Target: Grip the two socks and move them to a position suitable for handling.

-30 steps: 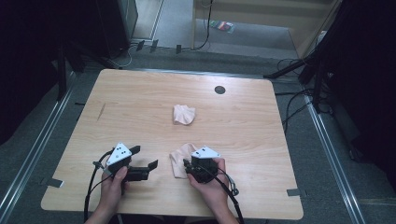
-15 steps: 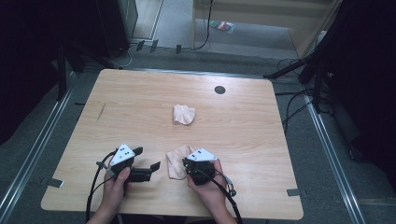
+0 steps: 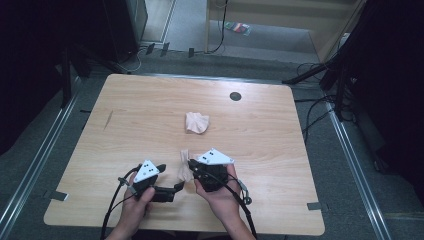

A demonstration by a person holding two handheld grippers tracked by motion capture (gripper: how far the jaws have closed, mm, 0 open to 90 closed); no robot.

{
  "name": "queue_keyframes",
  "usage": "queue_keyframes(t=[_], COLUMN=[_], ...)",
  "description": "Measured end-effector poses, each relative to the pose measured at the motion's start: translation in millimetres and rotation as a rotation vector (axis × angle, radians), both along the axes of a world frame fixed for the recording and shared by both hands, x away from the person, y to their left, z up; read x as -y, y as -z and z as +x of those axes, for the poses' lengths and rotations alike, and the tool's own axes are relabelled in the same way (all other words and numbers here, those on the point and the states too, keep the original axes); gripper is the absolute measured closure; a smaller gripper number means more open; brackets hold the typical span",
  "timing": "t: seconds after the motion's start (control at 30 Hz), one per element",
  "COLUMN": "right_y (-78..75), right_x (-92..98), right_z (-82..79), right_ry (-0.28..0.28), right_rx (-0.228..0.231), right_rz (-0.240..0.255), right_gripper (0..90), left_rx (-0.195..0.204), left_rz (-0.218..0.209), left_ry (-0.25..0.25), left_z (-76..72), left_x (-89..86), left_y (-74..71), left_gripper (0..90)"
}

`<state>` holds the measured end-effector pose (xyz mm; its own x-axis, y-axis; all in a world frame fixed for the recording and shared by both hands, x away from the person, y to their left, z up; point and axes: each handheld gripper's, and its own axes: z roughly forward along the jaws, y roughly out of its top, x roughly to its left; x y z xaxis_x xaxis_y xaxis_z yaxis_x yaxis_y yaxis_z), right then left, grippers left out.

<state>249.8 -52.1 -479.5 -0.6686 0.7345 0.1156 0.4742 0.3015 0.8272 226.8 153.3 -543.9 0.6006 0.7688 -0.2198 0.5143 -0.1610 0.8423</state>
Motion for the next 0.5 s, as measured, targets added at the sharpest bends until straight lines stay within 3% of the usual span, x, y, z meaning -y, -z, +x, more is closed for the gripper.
queue_keyframes(t=[0.13,0.23,0.33,0.43,0.5], right_y=[-13.2,-23.1,-32.3,-41.9,-47.6], right_x=[0.3,-0.3,-1.0,0.1,3.2], right_z=[-0.8,-4.5,-9.1,-14.7,-17.2], right_ry=[-0.012,-0.034,-0.065,-0.100,-0.108], right_rx=[0.013,0.019,0.030,0.047,0.062], right_rz=[0.033,0.062,0.089,0.123,0.137], right_gripper=[88.5,88.5,88.5,88.5,88.6], left_rx=[-0.027,-0.060,-0.044,-0.018,0.037], left_rz=[0.004,0.035,0.050,0.054,0.089], left_ry=[-0.005,-0.026,-0.043,-0.049,-0.081], left_z=[1.5,5.1,6.0,5.7,3.3], left_x=[8.7,16.7,23.7,23.0,14.5], left_y=[0.6,2.3,3.4,3.2,0.4], left_gripper=[7.7,8.9,17.8,31.7,56.7])
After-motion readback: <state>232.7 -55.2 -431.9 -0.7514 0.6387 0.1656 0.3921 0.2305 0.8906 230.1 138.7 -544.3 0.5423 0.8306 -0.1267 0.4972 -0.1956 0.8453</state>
